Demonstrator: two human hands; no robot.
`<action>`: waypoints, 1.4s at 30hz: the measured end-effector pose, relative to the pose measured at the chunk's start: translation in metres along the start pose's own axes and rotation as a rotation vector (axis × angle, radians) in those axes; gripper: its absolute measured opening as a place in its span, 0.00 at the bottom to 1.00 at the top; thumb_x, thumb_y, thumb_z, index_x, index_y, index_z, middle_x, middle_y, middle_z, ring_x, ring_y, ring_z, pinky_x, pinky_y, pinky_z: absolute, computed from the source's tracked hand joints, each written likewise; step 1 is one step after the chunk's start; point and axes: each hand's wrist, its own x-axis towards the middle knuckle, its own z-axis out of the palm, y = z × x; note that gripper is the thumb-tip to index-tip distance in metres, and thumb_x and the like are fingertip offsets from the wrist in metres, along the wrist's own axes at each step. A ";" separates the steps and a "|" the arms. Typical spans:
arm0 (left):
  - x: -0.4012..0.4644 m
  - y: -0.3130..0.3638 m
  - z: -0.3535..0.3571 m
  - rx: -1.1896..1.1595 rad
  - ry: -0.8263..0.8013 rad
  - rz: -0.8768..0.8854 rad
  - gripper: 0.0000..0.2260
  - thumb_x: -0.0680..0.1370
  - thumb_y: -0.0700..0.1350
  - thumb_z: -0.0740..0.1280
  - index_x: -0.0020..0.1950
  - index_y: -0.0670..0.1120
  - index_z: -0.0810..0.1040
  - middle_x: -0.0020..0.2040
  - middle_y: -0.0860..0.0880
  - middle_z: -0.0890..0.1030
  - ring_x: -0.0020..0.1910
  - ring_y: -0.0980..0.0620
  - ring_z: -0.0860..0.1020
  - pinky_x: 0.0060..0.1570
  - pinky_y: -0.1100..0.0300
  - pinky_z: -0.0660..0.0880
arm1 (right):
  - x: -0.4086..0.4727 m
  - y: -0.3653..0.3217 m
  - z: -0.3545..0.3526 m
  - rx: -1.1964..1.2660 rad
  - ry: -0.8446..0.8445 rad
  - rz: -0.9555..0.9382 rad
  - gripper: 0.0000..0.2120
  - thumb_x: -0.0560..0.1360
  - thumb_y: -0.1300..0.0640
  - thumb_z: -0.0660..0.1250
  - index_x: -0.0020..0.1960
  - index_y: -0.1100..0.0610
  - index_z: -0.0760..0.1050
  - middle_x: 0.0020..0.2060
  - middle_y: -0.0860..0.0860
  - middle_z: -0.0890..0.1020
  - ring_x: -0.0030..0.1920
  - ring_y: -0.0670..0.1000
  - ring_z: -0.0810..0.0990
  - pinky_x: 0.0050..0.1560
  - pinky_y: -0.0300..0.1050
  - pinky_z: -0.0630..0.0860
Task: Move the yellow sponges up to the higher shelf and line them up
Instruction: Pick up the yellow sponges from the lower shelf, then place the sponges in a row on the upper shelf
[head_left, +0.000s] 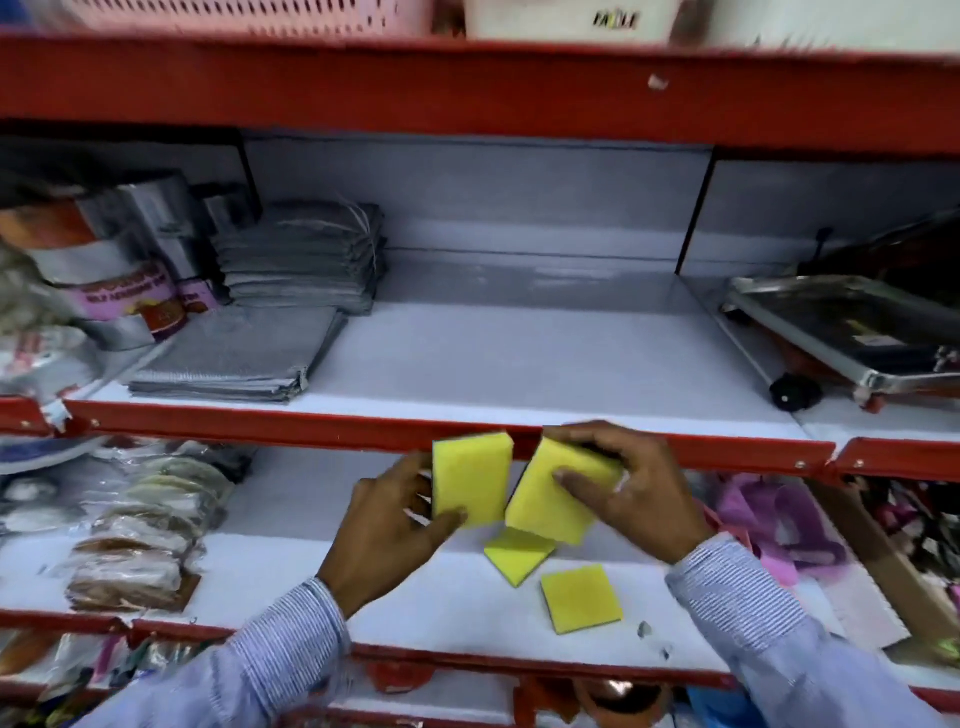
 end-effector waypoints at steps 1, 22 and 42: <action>0.009 0.009 -0.011 -0.060 0.038 0.014 0.19 0.69 0.47 0.77 0.54 0.54 0.72 0.38 0.56 0.84 0.33 0.59 0.82 0.34 0.66 0.79 | 0.015 -0.006 -0.009 0.043 0.040 0.009 0.15 0.70 0.58 0.76 0.56 0.49 0.82 0.53 0.40 0.85 0.54 0.39 0.82 0.56 0.31 0.75; 0.124 -0.025 -0.030 0.661 0.027 -0.003 0.38 0.73 0.70 0.42 0.78 0.52 0.57 0.80 0.46 0.58 0.80 0.41 0.53 0.73 0.33 0.53 | 0.117 0.034 0.019 -0.519 0.034 -0.231 0.25 0.78 0.53 0.64 0.74 0.51 0.65 0.73 0.51 0.70 0.75 0.54 0.64 0.76 0.46 0.60; 0.122 -0.033 -0.020 0.718 0.084 0.002 0.35 0.76 0.71 0.45 0.78 0.54 0.56 0.80 0.43 0.58 0.80 0.36 0.49 0.74 0.29 0.49 | -0.067 0.181 0.131 -0.731 -0.514 0.923 0.48 0.61 0.28 0.69 0.73 0.46 0.56 0.73 0.55 0.60 0.72 0.63 0.63 0.66 0.59 0.69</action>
